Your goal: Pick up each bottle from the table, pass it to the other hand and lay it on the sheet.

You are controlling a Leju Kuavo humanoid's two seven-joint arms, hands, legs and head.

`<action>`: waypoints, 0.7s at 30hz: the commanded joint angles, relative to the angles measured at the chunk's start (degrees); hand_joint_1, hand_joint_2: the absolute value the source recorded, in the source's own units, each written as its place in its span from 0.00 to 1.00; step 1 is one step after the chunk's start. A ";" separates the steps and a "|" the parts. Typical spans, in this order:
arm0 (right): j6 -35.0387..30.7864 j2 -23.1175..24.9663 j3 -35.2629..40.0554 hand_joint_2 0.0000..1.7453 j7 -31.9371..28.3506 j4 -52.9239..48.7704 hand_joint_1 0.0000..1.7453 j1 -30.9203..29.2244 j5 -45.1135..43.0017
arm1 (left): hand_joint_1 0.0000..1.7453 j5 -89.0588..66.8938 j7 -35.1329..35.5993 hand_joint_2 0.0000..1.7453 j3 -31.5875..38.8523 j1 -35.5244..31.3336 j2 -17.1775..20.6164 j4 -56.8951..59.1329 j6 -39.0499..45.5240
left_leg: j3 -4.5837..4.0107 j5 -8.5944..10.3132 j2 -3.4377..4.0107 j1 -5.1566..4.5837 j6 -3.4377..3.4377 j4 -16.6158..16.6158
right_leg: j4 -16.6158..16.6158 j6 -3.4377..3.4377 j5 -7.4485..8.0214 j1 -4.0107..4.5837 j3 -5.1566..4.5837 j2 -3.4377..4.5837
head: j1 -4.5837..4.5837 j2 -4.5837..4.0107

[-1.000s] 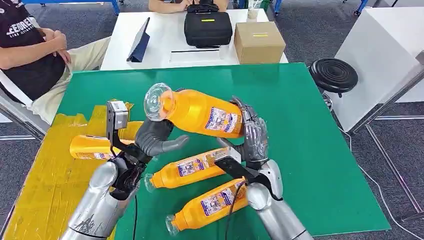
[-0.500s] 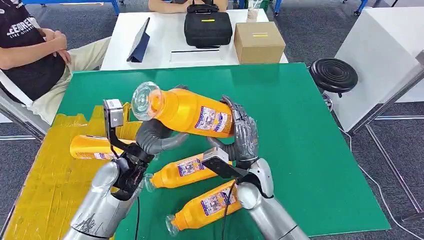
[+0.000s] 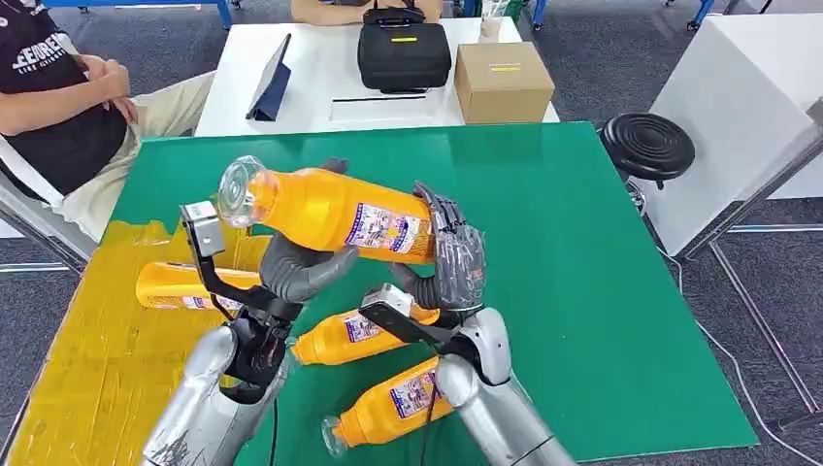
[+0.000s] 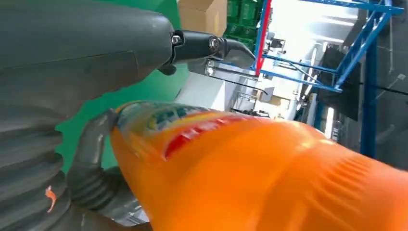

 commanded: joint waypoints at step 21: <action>7.19 6.38 5.84 1.00 4.68 15.39 1.00 -5.66 1.47 | 0.00 -1.95 -2.79 1.00 0.35 -2.64 -1.99 -0.27 5.28 | 0.08 -0.05 0.19 0.08 -0.15 0.01 | -0.03 -0.09 -0.01 0.08 0.09 0.07 | 0.02 0.00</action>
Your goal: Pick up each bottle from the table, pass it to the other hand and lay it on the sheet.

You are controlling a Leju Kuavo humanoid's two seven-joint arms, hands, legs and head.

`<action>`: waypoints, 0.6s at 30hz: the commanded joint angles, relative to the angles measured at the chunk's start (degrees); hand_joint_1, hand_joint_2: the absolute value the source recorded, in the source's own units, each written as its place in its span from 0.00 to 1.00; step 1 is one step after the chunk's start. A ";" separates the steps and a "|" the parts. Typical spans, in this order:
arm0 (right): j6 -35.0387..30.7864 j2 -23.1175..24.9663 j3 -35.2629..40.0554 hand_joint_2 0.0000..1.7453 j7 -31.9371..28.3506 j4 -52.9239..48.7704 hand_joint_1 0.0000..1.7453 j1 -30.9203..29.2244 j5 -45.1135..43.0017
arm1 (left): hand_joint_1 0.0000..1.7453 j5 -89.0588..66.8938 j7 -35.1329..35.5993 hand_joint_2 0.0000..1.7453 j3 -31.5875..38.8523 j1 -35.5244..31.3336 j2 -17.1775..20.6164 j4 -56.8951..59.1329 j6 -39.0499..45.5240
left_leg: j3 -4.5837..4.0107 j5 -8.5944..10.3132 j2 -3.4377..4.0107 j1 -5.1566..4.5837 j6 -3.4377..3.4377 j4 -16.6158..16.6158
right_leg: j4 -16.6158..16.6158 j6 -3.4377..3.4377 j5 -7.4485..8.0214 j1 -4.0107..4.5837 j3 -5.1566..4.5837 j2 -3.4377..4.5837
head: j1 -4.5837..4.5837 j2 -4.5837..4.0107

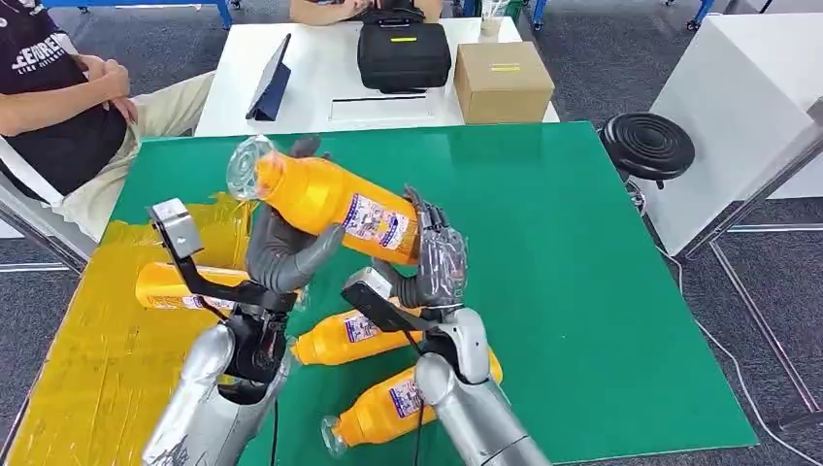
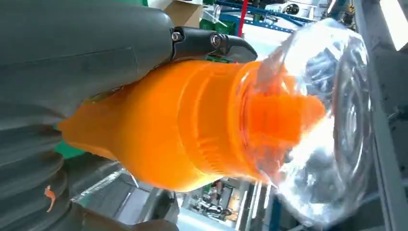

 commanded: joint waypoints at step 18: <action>5.73 1.23 19.19 1.00 -1.65 11.24 1.00 -8.59 -7.08 | 0.00 1.64 0.64 1.00 1.93 -4.08 -1.16 5.84 0.53 | 0.10 -0.07 0.10 0.12 -0.21 0.04 | -0.06 -0.11 -0.05 0.13 0.16 -0.05 | -0.02 0.00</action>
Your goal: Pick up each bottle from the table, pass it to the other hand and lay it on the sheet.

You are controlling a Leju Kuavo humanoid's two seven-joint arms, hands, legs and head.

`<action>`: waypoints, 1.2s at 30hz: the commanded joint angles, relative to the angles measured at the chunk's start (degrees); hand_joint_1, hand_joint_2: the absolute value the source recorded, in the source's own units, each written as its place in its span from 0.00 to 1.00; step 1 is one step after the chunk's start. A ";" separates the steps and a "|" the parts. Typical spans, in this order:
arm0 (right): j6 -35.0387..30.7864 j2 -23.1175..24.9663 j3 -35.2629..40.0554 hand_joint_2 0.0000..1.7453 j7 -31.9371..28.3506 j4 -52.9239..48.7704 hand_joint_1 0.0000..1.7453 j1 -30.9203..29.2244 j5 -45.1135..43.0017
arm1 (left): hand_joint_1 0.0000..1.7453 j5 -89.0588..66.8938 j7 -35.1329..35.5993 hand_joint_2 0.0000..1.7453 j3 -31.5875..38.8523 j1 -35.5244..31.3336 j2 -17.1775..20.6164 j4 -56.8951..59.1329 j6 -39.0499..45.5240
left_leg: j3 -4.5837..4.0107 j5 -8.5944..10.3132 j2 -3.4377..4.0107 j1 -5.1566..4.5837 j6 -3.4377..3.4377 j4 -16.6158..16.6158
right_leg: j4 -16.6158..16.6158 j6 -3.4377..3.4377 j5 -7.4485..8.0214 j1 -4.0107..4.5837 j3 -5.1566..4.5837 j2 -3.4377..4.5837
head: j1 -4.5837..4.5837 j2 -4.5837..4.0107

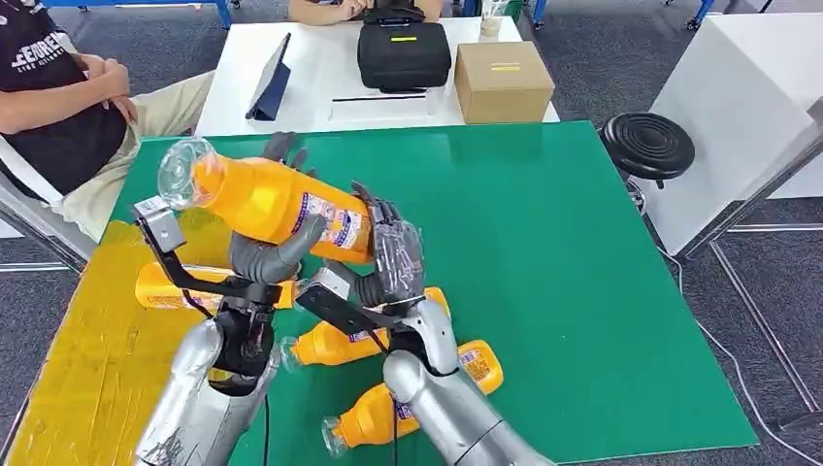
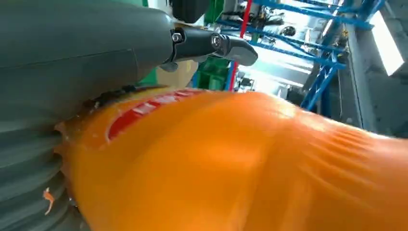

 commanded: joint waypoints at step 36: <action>8.84 -7.71 6.67 1.00 -5.53 -1.44 0.00 -3.26 -17.28 | 1.00 -6.63 -10.97 1.00 15.36 1.72 2.26 -6.38 7.22 | 0.08 -0.08 0.03 0.17 -0.27 0.10 | -0.04 -0.15 -0.08 0.18 0.20 -0.17 | 0.00 0.00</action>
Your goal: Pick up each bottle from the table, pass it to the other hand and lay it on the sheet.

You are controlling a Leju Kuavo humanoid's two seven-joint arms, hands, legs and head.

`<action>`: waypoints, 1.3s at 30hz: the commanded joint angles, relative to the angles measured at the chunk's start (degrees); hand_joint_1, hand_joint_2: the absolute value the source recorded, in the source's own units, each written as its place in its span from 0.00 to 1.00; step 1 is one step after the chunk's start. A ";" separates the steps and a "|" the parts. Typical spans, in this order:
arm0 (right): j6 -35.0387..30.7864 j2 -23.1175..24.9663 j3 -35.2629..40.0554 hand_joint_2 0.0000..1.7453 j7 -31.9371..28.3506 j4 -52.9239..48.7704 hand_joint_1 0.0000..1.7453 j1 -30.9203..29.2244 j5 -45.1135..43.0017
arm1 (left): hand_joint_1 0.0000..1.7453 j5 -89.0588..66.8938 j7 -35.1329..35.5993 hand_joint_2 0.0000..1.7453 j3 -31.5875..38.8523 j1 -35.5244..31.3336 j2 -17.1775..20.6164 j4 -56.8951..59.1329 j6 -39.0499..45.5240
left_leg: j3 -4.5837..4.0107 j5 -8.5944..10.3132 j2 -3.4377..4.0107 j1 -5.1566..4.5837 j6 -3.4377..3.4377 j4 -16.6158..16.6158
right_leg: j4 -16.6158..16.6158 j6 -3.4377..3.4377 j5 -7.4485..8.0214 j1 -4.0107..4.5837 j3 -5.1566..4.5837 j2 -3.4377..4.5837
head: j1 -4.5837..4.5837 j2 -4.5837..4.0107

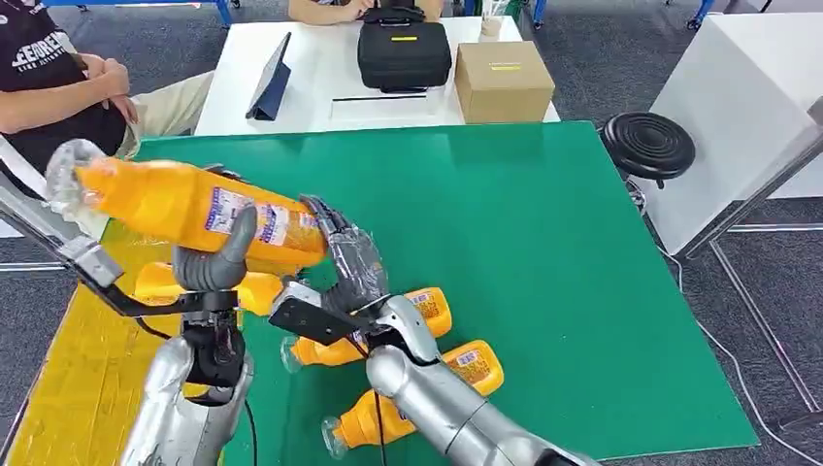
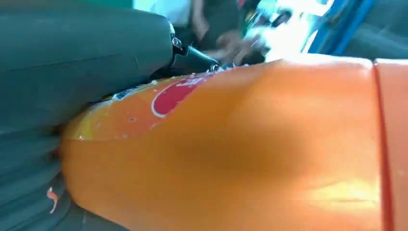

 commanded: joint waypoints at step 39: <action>19.60 -37.31 -28.98 1.00 5.52 -42.54 0.00 15.37 -10.92 | 1.00 -91.51 18.90 1.00 3.57 9.46 28.64 -8.13 9.99 | 0.02 -0.08 0.02 0.07 -0.18 0.04 | -0.10 -0.10 -0.05 0.10 0.13 -0.08 | -0.02 0.00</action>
